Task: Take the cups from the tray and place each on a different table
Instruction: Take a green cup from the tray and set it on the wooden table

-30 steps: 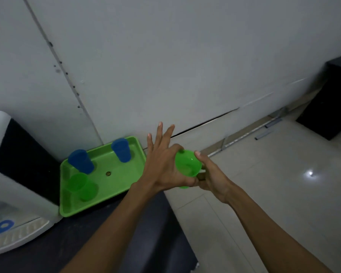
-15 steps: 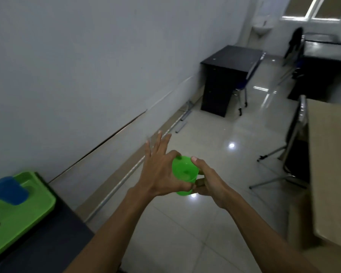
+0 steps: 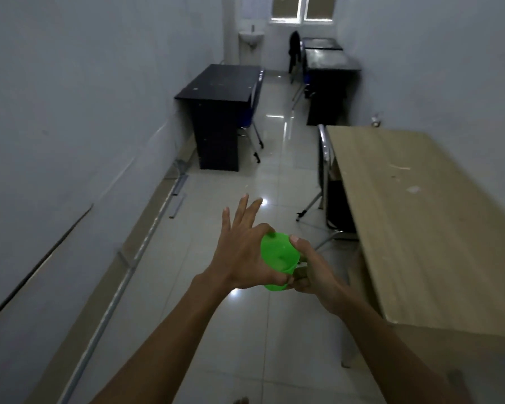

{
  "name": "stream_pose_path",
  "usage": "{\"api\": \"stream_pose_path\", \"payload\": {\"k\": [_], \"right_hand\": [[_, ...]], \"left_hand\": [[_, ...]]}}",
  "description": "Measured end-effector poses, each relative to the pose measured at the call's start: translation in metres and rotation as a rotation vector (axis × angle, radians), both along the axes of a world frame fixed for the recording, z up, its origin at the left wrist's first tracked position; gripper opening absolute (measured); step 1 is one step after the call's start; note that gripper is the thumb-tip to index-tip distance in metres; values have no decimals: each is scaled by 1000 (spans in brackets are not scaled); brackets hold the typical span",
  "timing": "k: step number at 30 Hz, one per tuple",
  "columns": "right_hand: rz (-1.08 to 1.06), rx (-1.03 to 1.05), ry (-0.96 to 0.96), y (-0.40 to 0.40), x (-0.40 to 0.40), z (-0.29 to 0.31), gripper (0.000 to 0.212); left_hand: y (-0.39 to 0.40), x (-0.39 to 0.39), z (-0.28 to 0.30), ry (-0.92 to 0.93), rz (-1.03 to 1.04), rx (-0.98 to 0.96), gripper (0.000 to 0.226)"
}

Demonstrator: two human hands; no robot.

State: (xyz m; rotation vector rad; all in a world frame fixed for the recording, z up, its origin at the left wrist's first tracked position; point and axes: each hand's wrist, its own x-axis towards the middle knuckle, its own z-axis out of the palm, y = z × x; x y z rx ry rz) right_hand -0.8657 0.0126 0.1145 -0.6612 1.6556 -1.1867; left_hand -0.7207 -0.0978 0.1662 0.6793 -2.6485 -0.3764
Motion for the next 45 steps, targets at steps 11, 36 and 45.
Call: {"api": "stream_pose_path", "payload": {"k": [11, 36, 45], "right_hand": [[-448, 19, -66, -40, -116, -12, 74], [-677, 95, -168, -56, -444, -25, 66], [-1020, 109, -131, -67, -508, -42, 51]], "left_hand": [[-78, -160, 3, -33, -384, 18, 86], [-128, -567, -32, -40, -838, -2, 80], [-148, -677, -81, -32, -1121, 44, 81]]}}
